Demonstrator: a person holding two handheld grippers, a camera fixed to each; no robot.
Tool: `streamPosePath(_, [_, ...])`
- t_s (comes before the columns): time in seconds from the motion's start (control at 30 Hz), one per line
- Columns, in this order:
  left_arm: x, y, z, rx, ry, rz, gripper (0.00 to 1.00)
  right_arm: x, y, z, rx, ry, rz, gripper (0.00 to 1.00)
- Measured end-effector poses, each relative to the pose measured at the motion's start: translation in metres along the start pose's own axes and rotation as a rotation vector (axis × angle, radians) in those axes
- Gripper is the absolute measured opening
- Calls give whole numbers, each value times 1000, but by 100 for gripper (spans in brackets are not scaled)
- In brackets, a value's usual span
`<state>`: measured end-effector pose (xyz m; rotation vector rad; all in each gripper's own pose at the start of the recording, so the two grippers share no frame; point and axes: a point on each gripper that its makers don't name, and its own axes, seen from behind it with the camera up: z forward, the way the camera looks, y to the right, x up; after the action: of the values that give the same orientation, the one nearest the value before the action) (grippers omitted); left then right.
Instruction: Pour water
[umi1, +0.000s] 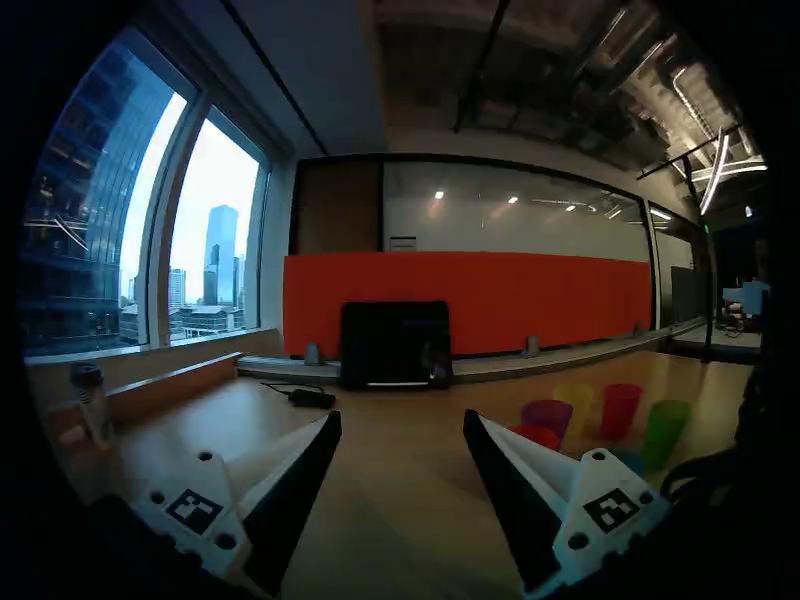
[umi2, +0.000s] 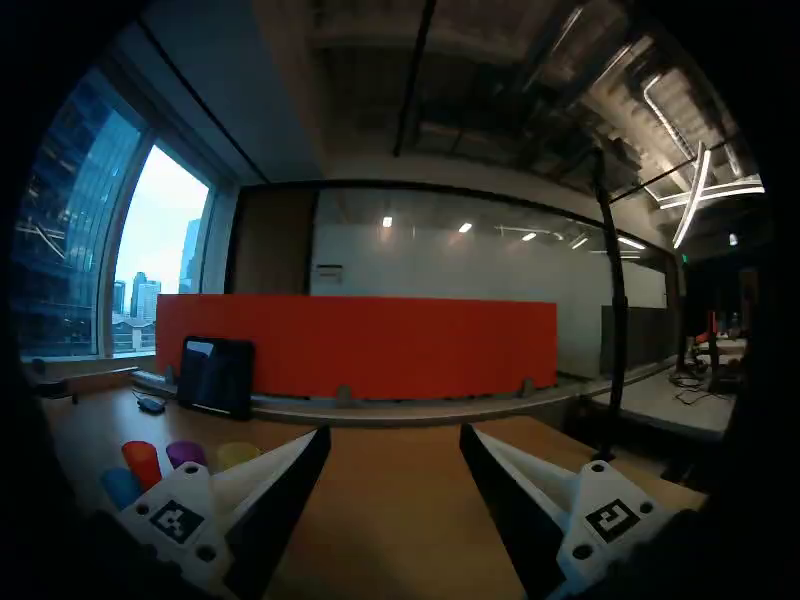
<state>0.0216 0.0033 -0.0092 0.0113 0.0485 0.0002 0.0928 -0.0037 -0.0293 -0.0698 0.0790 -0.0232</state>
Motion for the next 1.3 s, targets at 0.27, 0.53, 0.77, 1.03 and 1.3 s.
streamPosePath(0.27, [-7,-4,1,4,-4,-11,90,3,0,-1,-4,0,0,100])
streamPosePath(0.53, [-12,-5,1,4,-13,-12,91,4,-2,-2,-4,-2,-3,100])
streamPosePath(0.77, [-17,-6,3,4,-31,-2,90,4,-3,-2,-5,-5,-7,100])
streamPosePath(1.03, [-20,-8,6,5,-45,-2,90,4,-2,-3,-6,-7,-7,100])
streamPosePath(1.3, [-21,-7,7,4,-46,-1,90,6,-5,-3,-1,-4,-7,100])
